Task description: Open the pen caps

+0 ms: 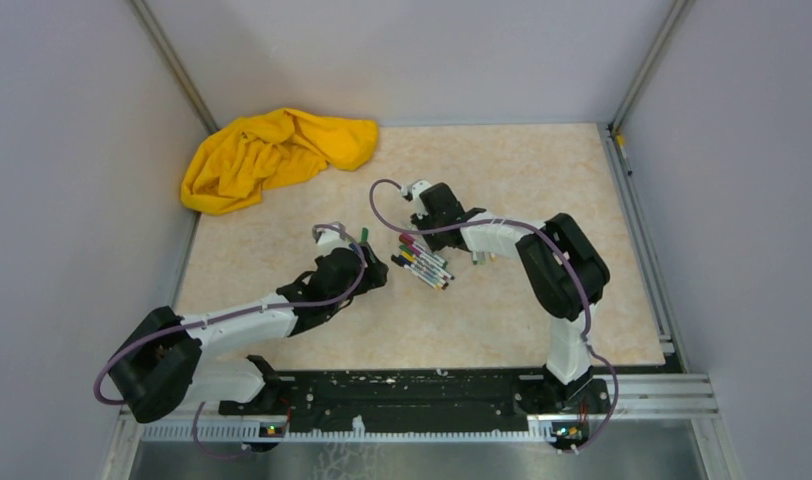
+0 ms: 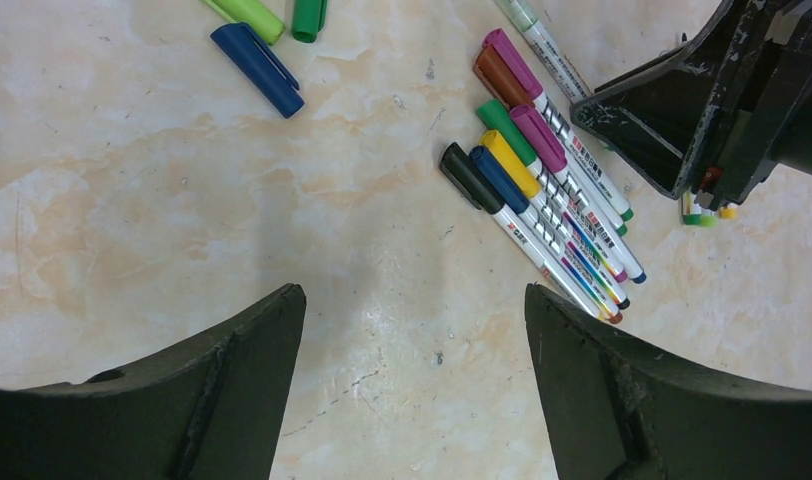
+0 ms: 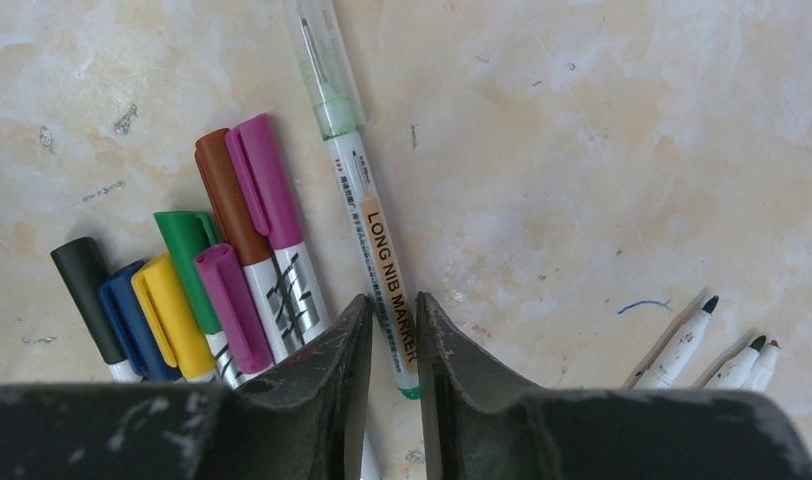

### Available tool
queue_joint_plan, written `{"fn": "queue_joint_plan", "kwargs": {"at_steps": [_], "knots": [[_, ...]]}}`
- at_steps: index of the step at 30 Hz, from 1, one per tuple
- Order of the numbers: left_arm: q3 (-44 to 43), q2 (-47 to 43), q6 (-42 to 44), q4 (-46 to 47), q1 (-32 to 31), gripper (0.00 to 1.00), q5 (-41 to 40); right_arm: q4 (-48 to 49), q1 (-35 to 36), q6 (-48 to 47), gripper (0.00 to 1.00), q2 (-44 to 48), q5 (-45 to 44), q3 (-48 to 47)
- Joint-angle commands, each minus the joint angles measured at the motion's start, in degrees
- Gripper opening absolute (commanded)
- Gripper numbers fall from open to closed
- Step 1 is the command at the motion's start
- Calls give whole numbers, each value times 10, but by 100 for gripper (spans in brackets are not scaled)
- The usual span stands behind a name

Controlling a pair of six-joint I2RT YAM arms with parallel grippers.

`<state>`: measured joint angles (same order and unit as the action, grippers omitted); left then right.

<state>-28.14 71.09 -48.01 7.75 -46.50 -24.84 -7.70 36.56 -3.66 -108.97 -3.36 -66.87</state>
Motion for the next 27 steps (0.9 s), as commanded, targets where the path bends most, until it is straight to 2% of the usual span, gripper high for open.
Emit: {"fn": "queue_joint_plan", "kwargs": {"at_steps": [1,7,20,27], "knots": [[4,-2,-6,17,6,86,-3,1,-3,-1,17,-16,1,-9],[5,-6,-10,20,13,87,9,4,-6,10,0,-17,-3,4],[9,-25,-41,100,84,97,152,26,-5,0,0,113,-30,33],[-11,19,-97,158,131,98,231,13,21,26,0,179,-16,65]]}}
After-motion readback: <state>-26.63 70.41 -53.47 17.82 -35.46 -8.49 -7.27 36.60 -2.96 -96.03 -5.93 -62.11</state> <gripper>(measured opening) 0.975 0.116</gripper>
